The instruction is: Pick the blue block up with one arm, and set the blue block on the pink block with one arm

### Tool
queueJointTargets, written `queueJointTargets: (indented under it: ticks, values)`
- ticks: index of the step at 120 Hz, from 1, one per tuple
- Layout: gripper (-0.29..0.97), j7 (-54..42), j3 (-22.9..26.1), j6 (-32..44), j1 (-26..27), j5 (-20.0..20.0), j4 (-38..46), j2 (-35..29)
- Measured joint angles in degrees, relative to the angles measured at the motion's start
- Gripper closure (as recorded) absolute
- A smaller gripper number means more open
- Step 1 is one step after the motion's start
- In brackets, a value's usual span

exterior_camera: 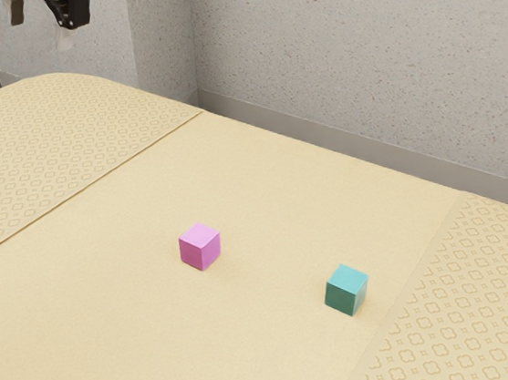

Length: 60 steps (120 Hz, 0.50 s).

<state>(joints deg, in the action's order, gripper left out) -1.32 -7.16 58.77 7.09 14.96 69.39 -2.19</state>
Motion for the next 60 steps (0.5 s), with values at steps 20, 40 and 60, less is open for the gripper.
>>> queueJointTargets:
  ticks: [20,40,60]
  values:
    - [0.0,0.11,2.17,8.61,2.54,0.62,0.25,3.07]
    - [0.0,1.93,6.82,15.48,4.36,0.84,0.29,9.39]
    - [0.0,3.34,7.18,22.81,6.61,0.63,0.82,19.24]
